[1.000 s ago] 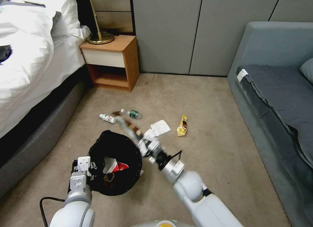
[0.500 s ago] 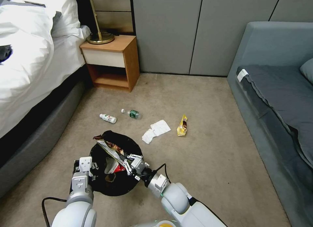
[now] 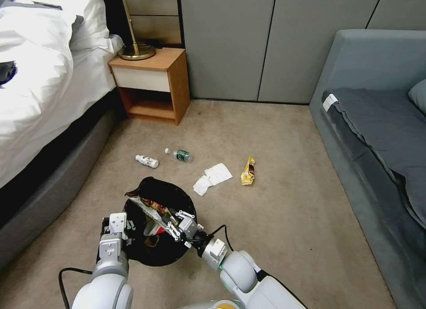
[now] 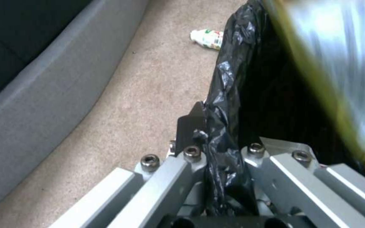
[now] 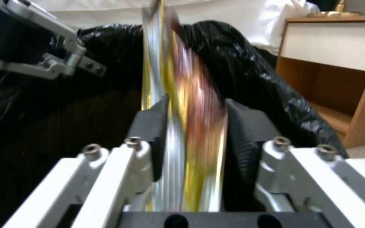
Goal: Pick up the trash bin, then pick up the garbage from the floor and place it into the trash bin.
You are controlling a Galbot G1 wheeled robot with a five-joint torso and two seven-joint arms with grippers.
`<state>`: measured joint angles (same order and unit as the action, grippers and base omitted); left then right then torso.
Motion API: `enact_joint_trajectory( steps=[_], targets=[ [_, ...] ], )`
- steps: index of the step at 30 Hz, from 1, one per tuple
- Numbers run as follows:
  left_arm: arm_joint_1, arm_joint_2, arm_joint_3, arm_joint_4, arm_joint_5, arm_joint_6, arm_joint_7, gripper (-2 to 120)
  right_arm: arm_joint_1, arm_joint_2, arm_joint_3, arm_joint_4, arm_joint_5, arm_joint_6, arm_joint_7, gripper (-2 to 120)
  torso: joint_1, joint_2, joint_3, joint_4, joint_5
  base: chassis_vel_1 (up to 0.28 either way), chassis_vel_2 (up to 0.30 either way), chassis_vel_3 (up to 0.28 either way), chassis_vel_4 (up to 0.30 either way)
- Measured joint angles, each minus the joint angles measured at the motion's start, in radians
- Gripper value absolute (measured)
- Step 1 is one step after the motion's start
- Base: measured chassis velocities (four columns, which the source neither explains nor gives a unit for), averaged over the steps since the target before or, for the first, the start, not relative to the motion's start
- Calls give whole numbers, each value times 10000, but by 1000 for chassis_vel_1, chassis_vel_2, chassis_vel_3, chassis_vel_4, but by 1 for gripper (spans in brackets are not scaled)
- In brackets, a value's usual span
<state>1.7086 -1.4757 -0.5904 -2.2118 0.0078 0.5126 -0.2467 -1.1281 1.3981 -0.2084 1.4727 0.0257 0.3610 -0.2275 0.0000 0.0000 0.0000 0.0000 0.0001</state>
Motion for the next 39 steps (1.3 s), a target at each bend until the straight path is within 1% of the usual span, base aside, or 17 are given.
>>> enact_joint_trajectory(
  steps=[2,3,6,7,10,11,14,15,17,24,28,31,32,34,35,38,39],
  targets=[
    [-16,0,0,-12,0,0,0,1,-49,-25,35,29,-19,0,0,48,0,0,0,0,0,0,0,0,0],
    [-16,0,0,-12,0,0,0,1,-49,-25,35,29,-19,0,0,48,0,0,0,0,0,0,0,0,0],
    [-27,-2,2,-23,-1,2,-1,1,-83,-47,77,71,-34,0,0,61,-1,0,0,0,0,0,0,0,0],
    [-27,-2,2,-23,-1,2,-1,1,-83,-47,77,71,-34,0,0,61,-1,0,0,0,0,0,0,0,0],
    [-8,-7,6,-32,0,2,-1,1,-98,-69,100,86,-42,-2,0,78,0,0,0,0,0,0,0,0,0],
    [-8,-7,6,-32,0,2,-1,1,-98,-69,100,86,-42,-2,0,78,0,0,0,0,0,0,0,0,0],
    [28,-7,7,-43,4,2,-1,1,-99,-83,111,97,-46,-2,-1,89,0,0,0,0,0,0,0,0,0],
    [28,-7,7,-43,4,2,-1,1,-99,-83,111,97,-46,-2,-1,89,0,0,0,0,0,0,0,0,0],
    [61,-1,7,-46,12,2,-1,1,-74,-87,145,139,-41,-2,-1,99,0,0,0,0,0,0,0,0,0],
    [55,40,-3,-43,19,2,0,1,-46,-146,327,483,20,-3,29,100,0,0,0,0,0,0,0,0,0],
    [30,100,-42,59,16,2,6,1,-50,-175,656,1149,84,42,269,100,0,0,0,1,0,0,0,0,0],
    [-17,176,-118,178,-14,2,16,1,-279,-136,1349,2299,156,37,629,100,0,0,0,0,0,0,0,0,0],
    [-17,176,-118,178,-14,2,16,1,-279,-136,1349,2299,156,37,629,100,0,0,0,0,0,0,0,0,0],
    [-64,225,-205,245,-77,-2,23,1,-713,-17,2118,3101,127,3,1034,100,0,0,0,0,0,0,0,0,0],
    [-64,225,-205,245,-77,-2,23,1,-713,-17,2118,3101,127,3,1034,100,0,0,0,0,0,0,0,0,0],
    [-160,271,-293,288,-165,-2,24,1,-1619,71,3125,3676,15,-14,1580,100,0,0,0,-2,0,0,0,0,0],
    [-160,271,-293,288,-165,-2,24,1,-1619,71,3125,3676,15,-14,1580,100,0,0,0,-2,0,0,0,0,0]
  ],
)
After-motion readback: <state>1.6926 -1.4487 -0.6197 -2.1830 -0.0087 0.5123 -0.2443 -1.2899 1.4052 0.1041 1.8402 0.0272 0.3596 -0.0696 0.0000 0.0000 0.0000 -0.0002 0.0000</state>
